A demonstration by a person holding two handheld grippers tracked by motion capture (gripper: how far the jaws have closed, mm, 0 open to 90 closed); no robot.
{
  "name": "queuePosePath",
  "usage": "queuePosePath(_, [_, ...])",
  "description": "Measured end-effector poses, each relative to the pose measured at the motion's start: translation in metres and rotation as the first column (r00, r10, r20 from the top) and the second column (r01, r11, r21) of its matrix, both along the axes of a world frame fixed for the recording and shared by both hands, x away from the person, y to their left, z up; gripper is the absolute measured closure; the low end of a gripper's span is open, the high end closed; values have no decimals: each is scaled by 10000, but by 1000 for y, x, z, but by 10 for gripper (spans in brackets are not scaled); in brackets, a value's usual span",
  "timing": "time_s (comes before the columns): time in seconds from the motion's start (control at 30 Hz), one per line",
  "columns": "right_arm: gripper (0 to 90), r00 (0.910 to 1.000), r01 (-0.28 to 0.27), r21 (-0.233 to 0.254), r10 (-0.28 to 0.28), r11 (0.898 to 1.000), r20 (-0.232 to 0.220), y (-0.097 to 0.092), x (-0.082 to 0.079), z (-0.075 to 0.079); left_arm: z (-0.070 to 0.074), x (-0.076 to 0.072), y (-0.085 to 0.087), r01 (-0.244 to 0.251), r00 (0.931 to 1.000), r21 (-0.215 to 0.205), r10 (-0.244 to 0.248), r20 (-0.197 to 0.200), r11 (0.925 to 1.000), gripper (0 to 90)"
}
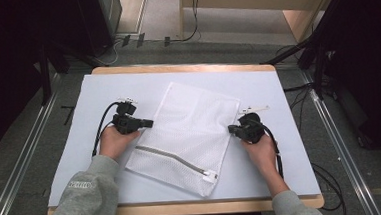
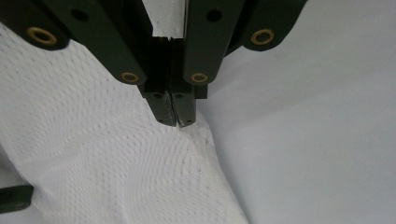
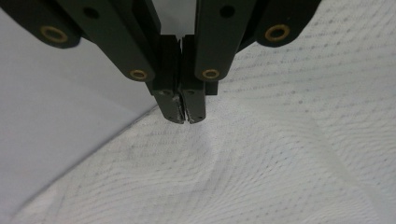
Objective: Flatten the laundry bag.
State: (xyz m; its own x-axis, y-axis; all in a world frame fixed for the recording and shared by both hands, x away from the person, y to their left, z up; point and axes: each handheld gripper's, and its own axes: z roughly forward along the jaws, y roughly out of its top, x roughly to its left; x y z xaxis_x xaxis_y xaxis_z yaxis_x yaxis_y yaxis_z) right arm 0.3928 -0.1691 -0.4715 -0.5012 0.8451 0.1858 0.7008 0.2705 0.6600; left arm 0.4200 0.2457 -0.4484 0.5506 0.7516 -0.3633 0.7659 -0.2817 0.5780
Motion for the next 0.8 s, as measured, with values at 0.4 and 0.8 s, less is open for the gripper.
queuePosePath(0.4, [900, 9996, -293, -33, 293, 9996, -1, 16, 39, 1, 1, -25, 12, -330, 9994, -232, 327, -120, 9992, 900])
queuePosePath(0.8, [900, 9989, -477, -35, 477, 9989, 20, 30, 62, 2, -2, -22, 21, -1055, 9944, -197, 1057, 96, 9942, 900])
